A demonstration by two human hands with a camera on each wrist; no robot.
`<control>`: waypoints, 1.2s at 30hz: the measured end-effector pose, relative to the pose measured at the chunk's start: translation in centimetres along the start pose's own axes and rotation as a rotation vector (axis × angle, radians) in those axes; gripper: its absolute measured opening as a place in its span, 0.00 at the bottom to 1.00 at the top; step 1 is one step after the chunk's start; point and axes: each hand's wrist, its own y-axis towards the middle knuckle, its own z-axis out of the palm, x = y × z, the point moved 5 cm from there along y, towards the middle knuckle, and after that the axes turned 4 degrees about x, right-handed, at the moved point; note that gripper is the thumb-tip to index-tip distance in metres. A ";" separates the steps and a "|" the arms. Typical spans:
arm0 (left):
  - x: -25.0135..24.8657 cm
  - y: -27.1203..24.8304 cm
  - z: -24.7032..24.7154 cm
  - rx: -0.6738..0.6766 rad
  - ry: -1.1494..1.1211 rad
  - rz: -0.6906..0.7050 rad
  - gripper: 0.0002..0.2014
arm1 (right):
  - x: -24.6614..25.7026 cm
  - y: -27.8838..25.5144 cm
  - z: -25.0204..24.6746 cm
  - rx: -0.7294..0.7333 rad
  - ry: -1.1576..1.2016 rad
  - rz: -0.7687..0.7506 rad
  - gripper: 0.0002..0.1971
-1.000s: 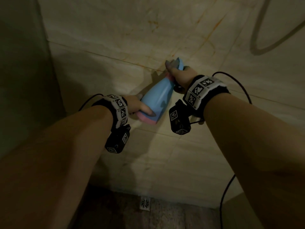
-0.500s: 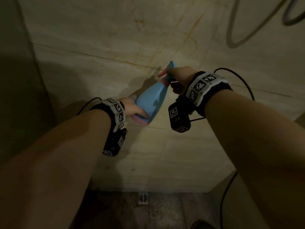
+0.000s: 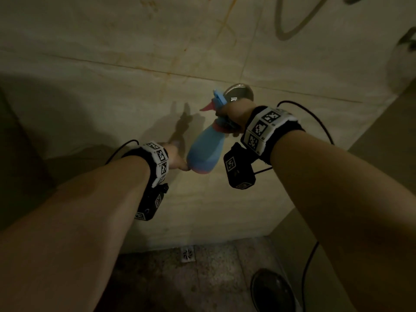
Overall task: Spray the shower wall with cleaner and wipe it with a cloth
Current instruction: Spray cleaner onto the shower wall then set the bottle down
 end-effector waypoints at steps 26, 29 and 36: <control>-13.9 4.0 18.3 0.160 0.111 0.057 0.41 | -26.6 1.6 -3.7 0.055 -0.207 0.276 0.19; -13.2 6.0 22.6 0.212 0.094 0.061 0.42 | -31.3 2.7 -1.8 0.051 -0.182 0.298 0.18; -11.2 10.0 33.0 0.267 0.150 0.072 0.40 | -42.4 5.4 3.7 0.092 -0.069 0.395 0.15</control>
